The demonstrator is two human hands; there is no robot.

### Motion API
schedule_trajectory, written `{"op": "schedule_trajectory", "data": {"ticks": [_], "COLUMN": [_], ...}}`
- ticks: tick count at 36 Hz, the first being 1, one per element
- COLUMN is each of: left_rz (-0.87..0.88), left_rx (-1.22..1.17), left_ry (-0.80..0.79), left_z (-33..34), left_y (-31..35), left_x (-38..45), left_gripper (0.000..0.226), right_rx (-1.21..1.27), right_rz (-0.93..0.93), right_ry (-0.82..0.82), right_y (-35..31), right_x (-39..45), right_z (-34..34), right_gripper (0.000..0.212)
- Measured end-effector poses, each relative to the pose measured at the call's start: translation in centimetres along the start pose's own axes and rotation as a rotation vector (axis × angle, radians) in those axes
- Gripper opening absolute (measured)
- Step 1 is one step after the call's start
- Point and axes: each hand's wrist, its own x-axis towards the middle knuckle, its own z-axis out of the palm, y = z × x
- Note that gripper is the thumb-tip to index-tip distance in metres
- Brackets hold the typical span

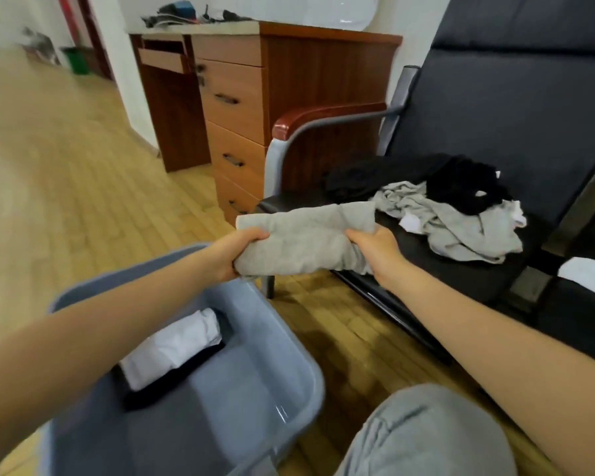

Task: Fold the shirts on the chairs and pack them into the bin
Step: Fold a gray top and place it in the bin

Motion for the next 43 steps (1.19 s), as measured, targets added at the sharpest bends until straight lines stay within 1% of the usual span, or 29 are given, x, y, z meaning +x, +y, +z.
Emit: {"op": "schedule_trajectory", "data": {"ticks": [2,3,6,9,11,13,15,17,19,21,23,25,27,30,31,33,35,38,40,43], "left_rz": [0.030,0.040,0.048,0.069,0.092,0.112,0.117,0.110,0.103,0.065,0.017,-0.011,-0.047,-0.108,-0.125,-0.182,-0.291,-0.463,-0.489,-0.474], "left_rx": [0.007,-0.003,-0.033,-0.007,-0.004,0.037,0.077,0.109,0.168,0.195,0.185,0.170,0.193,0.218,0.214,0.234,0.293,0.381,0.436,0.535], "left_ry": [0.076,0.120,0.267,0.337,0.379,0.428,0.481,0.553,0.617,0.683,0.737,0.777,0.804,0.849,0.873,0.909,0.895,0.819,0.788,0.792], "left_z": [-2.5,-3.5,-6.9,-10.0,-11.9,-13.7,-15.1,-16.7,-17.9,-19.4,-20.9,-21.9,-23.1,-24.4,-24.8,-25.8,-26.8,-27.7,-27.9,-27.6], "left_y": [-1.6,-2.3,-4.9,-7.5,-9.1,-10.5,-11.7,-13.4,-14.9,-16.6,-18.3,-19.8,-21.0,-22.5,-22.9,-23.7,-24.6,-25.0,-24.9,-24.9], "left_x": [0.2,0.3,0.7,0.9,1.4,1.8,2.5,3.2,3.7,4.5,4.9,5.3,5.8,6.8,7.0,7.5,7.9,8.3,8.5,8.3], "left_gripper": [0.032,0.031,0.028,0.031,0.032,0.031,0.032,0.035,0.036,0.035,0.033,0.029,0.029,0.036,0.038,0.040,0.039,0.039,0.039,0.041], "right_rx": [-0.117,-0.173,-0.290,-0.325,-0.307,-0.281,-0.271,-0.315,-0.392,-0.526,-0.642,-0.732,-0.760,-0.655,-0.615,-0.566,-0.610,-0.643,-0.631,-0.596], "right_rz": [-0.065,-0.095,-0.080,-0.061,-0.042,-0.049,-0.088,-0.136,-0.163,-0.191,-0.176,-0.138,-0.082,0.020,0.039,0.076,0.130,0.204,0.219,0.211], "right_ry": [-0.049,-0.064,-0.118,-0.173,-0.196,-0.194,-0.190,-0.217,-0.279,-0.352,-0.410,-0.428,-0.454,-0.545,-0.585,-0.656,-0.691,-0.694,-0.671,-0.637], "right_y": [0.3,0.5,1.4,2.9,4.1,5.4,6.6,8.1,9.6,11.4,13.6,15.7,17.4,18.8,19.2,19.9,21.0,22.1,22.3,22.2], "right_x": [0.0,0.1,0.7,1.3,1.6,1.9,2.3,2.8,3.3,4.2,4.9,5.6,6.3,7.1,7.2,7.2,7.3,7.3,7.3,7.1], "right_z": [2.7,3.7,7.6,10.9,13.1,15.0,17.1,19.6,21.6,23.8,25.8,27.2,29.2,31.7,32.3,33.0,33.2,32.5,31.8,30.9], "right_gripper": [0.019,0.022,0.032,0.032,0.029,0.021,0.008,0.005,0.015,0.023,0.026,0.033,0.039,0.039,0.042,0.056,0.061,0.055,0.054,0.054]}}
